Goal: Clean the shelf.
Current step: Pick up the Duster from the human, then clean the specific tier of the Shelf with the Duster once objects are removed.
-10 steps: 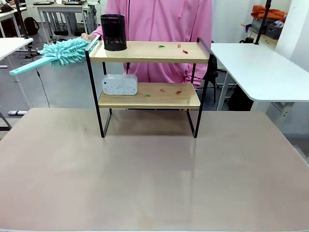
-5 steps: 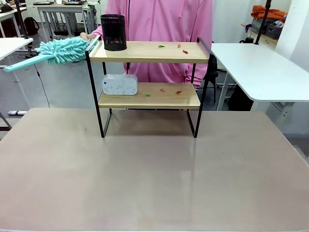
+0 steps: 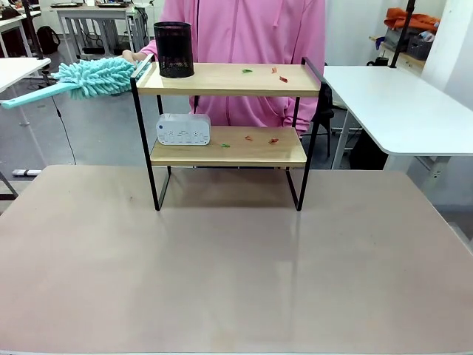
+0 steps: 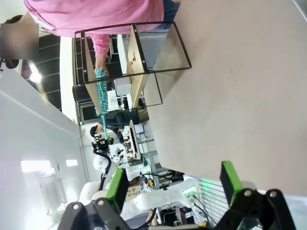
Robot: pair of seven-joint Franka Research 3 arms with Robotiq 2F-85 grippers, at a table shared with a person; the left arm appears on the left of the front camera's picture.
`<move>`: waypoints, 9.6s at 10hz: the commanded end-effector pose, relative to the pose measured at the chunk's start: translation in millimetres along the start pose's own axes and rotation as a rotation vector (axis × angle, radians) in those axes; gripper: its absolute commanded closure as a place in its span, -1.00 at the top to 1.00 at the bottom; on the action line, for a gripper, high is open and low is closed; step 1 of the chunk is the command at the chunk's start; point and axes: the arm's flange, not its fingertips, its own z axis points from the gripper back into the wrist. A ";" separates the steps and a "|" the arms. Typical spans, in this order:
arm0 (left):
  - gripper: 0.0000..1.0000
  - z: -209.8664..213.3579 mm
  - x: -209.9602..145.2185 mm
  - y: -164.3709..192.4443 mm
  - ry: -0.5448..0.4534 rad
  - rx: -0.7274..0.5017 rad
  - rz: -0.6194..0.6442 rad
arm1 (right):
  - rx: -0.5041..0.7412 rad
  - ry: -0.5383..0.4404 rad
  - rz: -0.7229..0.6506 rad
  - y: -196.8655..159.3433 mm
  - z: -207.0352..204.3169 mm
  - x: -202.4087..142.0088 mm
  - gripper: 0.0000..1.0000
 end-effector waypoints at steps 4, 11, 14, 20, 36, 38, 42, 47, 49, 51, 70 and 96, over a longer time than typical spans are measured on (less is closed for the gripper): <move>1.00 -84.0 15.0 4.1 0.187 0.004 0.032 | 0.002 0.000 0.026 -0.8 0.3 -2.2 1.00; 1.00 -120.9 32.9 6.7 0.148 -0.067 0.088 | 0.002 0.000 0.026 -0.8 0.3 -2.2 1.00; 1.00 -123.7 30.3 9.4 0.143 -0.063 0.103 | 0.002 0.000 0.026 -0.8 0.3 -2.2 1.00; -1.00 -123.0 26.9 7.9 0.149 -0.064 0.080 | 0.002 0.000 0.026 -0.8 0.3 -2.2 1.00; -1.00 -11.6 -87.1 90.6 0.076 0.297 -0.356 | 0.002 0.000 0.026 -0.8 0.3 -2.2 1.00; -1.00 -35.4 -91.9 109.0 0.085 0.297 -0.487 | 0.002 0.000 0.026 -0.8 0.3 -2.2 1.00; -1.00 -6.2 -89.5 101.3 0.102 0.293 -0.338 | 0.002 0.000 0.026 -0.8 0.3 -2.2 1.00; -1.00 -6.2 -89.5 101.3 0.102 0.293 -0.338 | 0.002 0.000 0.026 -0.8 0.3 -2.2 1.00; -1.00 -6.2 -89.5 101.3 0.102 0.293 -0.338 | 0.002 0.000 0.026 -0.8 0.3 -2.2 1.00; -1.00 -6.2 -89.5 101.3 0.102 0.293 -0.338 | 0.002 0.000 0.026 -0.8 0.3 -2.2 1.00; -0.75 -26.9 -199.5 0.5 0.773 0.331 -1.070 | 0.002 0.000 0.026 -0.8 0.3 -2.2 1.00; -0.75 -313.9 -178.4 -47.8 0.213 0.961 -0.687 | 0.002 0.000 0.026 -0.8 0.3 -2.2 1.00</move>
